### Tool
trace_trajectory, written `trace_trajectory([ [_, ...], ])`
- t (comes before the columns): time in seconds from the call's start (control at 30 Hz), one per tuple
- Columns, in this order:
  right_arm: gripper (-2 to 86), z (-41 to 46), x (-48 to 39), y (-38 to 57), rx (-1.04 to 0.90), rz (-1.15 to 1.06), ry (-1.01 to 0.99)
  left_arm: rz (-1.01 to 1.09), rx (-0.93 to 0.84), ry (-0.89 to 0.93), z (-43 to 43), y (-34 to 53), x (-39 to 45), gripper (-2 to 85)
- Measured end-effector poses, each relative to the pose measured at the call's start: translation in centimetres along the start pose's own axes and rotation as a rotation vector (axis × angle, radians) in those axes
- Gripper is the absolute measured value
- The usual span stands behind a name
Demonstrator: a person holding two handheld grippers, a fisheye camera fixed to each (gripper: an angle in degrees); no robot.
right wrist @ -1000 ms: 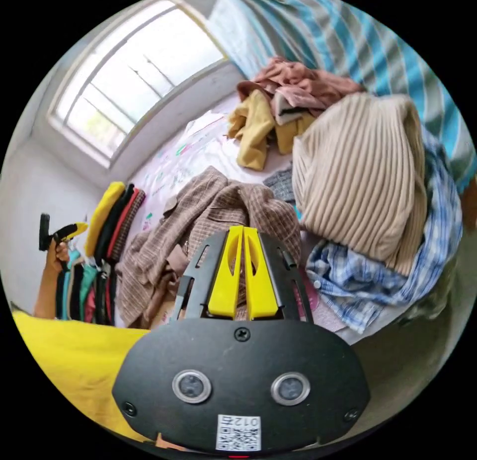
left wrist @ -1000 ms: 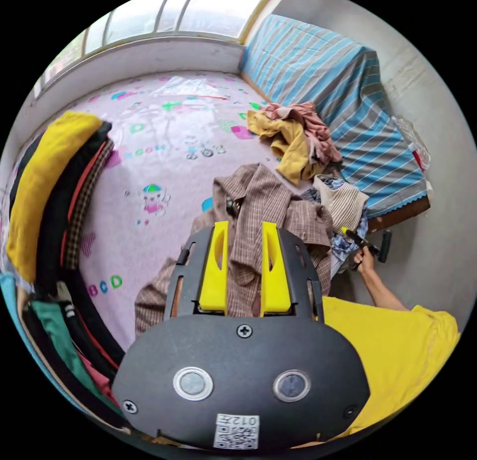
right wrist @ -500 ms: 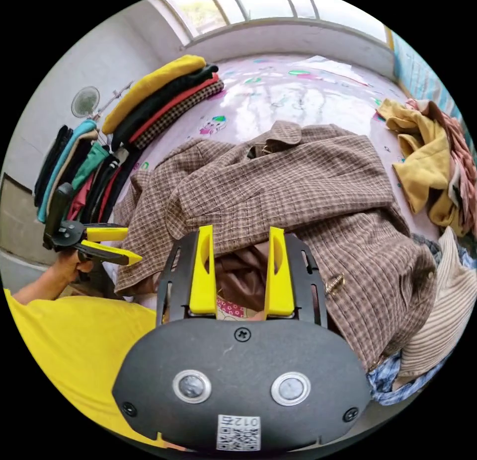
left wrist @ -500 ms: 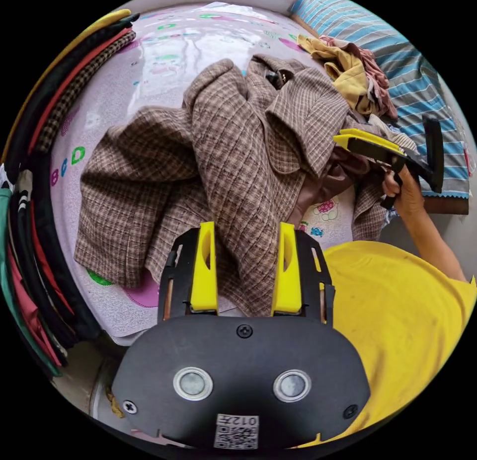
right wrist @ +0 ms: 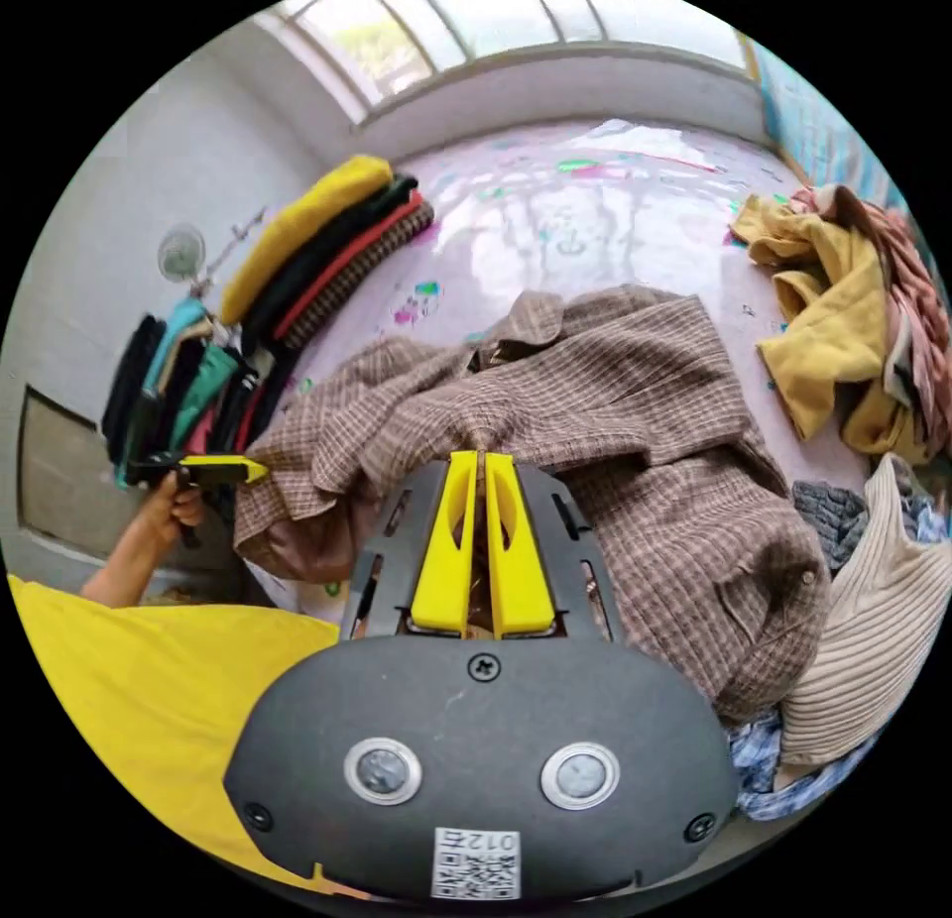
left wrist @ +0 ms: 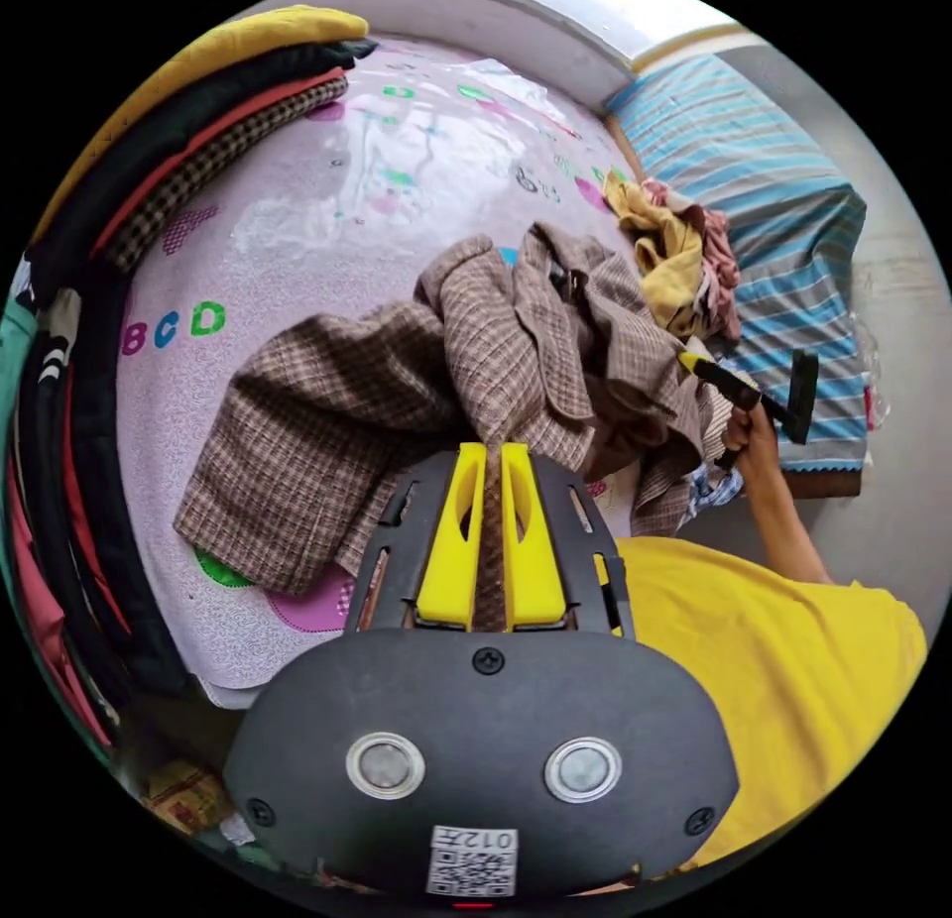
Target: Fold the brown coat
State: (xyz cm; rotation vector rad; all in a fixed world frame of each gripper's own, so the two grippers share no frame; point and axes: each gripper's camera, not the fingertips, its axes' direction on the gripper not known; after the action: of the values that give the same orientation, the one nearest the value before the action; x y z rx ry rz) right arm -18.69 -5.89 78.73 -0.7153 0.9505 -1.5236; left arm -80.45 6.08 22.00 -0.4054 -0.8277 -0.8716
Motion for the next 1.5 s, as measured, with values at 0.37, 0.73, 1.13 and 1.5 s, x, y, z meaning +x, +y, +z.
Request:
trace_trajectory([
  [0.37, 0.3, -24.3, 17.5, 16.8, 0.126, 0.222, 0.181, -0.097, 0.307, -0.072, -14.5, 4.0, -8.5, 0.8],
  [0.73, -0.1, -10.7, 15.3, 18.9, -0.464, -0.046, 0.398, 0.25, -0.053, -0.185, 1.5, -5.6, 3.0, 8.7],
  [1.13, 0.2, -9.8, 8.0, 12.2, -0.038, -0.186, 0.572, 0.285, -0.237, -0.436, 12.3, -8.3, 4.9, 5.4],
  [1.5, 7.7, 3.1, 13.7, -10.0, -0.199, -0.413, 0.373, 0.563, -0.065, -0.316, 10.0, 1.3, 4.4, 0.5],
])
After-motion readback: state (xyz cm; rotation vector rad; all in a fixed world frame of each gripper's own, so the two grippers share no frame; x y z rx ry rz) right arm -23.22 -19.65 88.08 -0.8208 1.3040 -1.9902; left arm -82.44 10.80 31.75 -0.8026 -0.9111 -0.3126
